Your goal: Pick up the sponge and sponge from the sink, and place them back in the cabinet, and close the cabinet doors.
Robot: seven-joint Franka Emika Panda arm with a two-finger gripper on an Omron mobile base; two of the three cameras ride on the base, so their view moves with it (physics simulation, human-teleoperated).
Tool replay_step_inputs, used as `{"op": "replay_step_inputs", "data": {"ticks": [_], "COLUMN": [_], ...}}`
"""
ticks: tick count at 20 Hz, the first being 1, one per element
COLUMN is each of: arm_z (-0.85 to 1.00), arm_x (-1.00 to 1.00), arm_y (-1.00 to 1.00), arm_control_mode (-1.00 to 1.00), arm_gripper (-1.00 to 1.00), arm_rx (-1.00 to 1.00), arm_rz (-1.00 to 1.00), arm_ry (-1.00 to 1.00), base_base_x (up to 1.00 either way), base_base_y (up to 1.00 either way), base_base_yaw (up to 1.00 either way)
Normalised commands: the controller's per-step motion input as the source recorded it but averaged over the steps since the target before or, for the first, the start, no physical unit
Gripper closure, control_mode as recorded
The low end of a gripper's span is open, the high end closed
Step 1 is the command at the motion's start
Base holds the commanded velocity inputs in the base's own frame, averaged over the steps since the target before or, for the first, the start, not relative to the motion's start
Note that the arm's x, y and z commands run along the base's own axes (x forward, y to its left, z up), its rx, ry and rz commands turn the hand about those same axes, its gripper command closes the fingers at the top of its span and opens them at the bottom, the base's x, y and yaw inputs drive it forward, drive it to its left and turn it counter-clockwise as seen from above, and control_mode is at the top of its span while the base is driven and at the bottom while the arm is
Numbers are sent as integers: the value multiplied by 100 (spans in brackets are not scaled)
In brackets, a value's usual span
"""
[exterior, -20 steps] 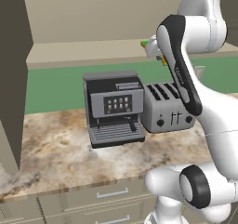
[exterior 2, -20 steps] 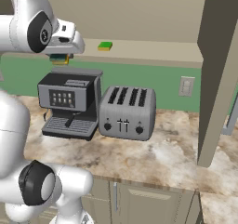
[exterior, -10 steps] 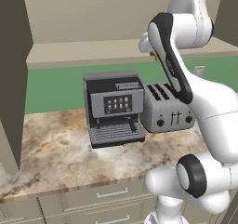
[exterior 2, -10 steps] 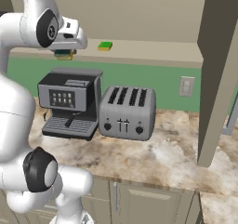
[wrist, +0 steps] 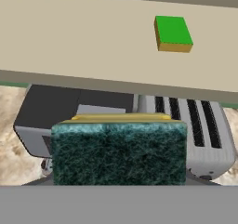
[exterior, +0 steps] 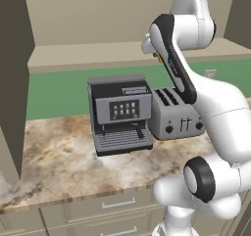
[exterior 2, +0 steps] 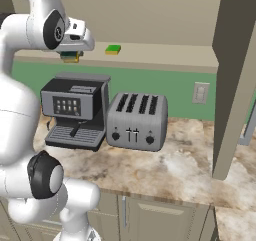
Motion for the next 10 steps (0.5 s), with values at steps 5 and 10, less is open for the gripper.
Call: {"op": "replay_step_inputs", "data": {"ticks": [5, 10], "arm_z": [-9, -12], "arm_x": [24, 21], "arm_y": [2, 1], "arm_control_mode": [-100, -100], "arm_gripper": [100, 100], "arm_rx": [0, 0], "arm_rz": [0, 0], "arm_ry": [-6, -5], "base_base_x": [0, 0], "base_base_y": [0, 0], "base_base_yaw": [0, 0]}}
